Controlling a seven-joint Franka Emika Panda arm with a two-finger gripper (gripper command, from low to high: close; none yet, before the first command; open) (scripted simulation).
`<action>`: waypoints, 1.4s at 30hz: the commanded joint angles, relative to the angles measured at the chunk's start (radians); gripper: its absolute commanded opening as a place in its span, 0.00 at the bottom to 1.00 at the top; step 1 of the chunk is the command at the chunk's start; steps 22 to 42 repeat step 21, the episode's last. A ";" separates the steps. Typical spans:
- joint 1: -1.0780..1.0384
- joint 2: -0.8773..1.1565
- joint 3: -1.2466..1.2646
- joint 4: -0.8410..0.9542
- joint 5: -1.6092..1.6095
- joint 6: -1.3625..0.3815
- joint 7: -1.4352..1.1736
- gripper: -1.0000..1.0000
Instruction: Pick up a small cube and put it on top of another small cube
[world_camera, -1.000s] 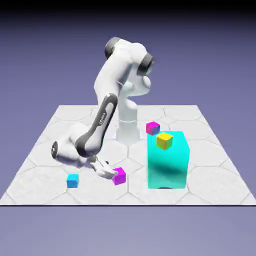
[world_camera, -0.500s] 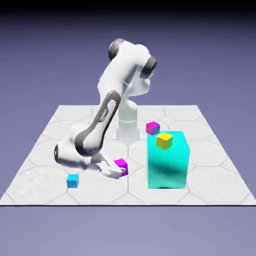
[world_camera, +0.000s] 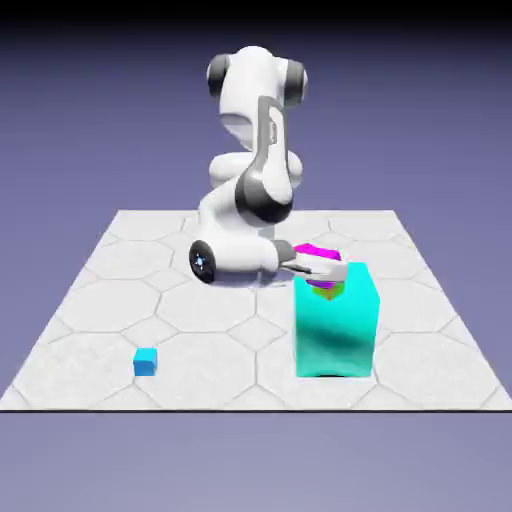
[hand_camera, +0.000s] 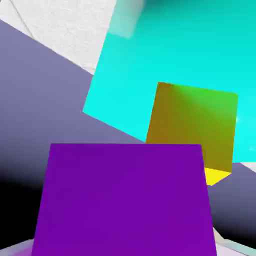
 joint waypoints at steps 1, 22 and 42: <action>-0.021 -0.010 0.036 0.009 -0.023 -0.004 0.019 0.00; -0.223 -0.061 0.363 -0.081 -0.263 0.104 0.125 1.00; -0.223 -0.061 0.363 -0.081 -0.263 0.104 0.125 1.00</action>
